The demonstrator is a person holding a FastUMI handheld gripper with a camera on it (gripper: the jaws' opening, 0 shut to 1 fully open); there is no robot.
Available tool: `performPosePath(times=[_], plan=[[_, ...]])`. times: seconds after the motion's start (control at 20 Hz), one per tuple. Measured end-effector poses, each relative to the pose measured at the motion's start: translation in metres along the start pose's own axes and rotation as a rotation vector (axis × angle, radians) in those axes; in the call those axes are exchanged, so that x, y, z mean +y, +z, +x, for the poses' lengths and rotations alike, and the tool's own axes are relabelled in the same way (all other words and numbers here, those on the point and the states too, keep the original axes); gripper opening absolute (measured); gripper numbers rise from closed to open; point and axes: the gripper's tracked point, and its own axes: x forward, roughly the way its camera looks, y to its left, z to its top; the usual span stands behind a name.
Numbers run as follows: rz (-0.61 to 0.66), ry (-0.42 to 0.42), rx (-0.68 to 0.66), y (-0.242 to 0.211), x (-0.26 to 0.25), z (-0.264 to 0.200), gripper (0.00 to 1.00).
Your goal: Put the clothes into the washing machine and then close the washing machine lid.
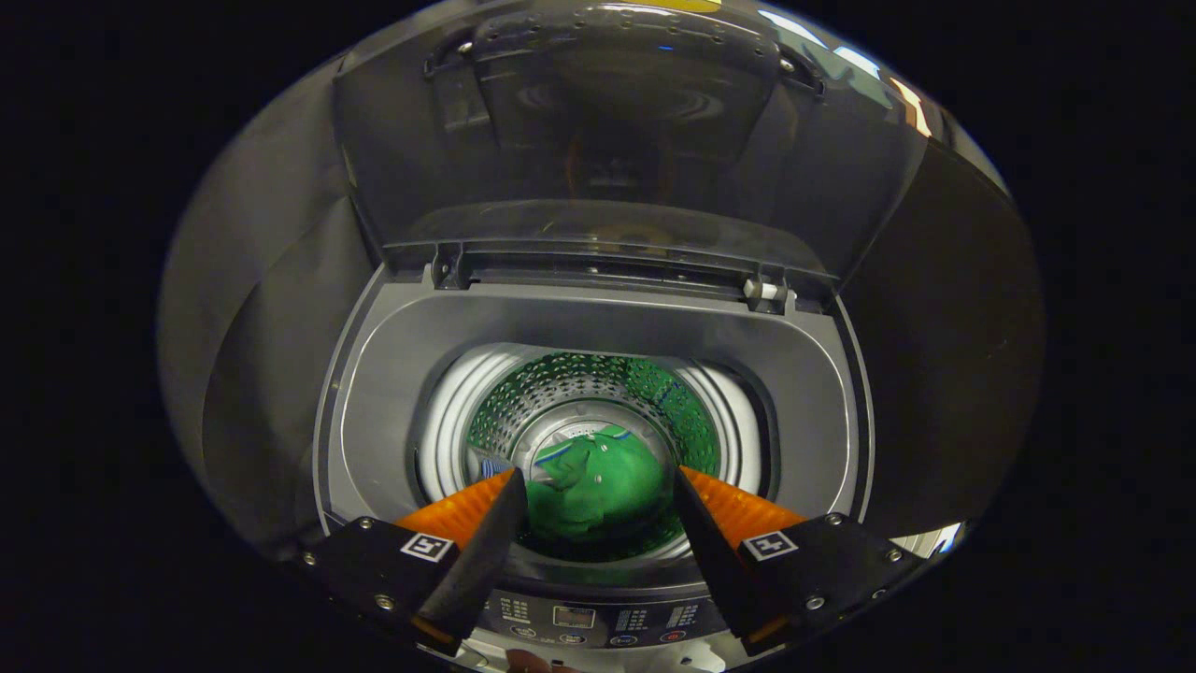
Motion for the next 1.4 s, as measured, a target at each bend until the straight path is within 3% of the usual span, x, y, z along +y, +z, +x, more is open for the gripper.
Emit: performPosePath(times=[0.25, 0.55, 1.1, 1.4], plan=[[0.019, -0.005, -0.048, 0.013, -0.001, -0.008, 0.97], [0.074, -0.019, -0.166, 0.049, -0.002, -0.050, 0.97], [0.039, -0.111, -0.479, 0.193, -0.004, -0.176, 0.96], [0.075, -0.123, -0.544, 0.253, -0.023, -0.189, 0.97]])
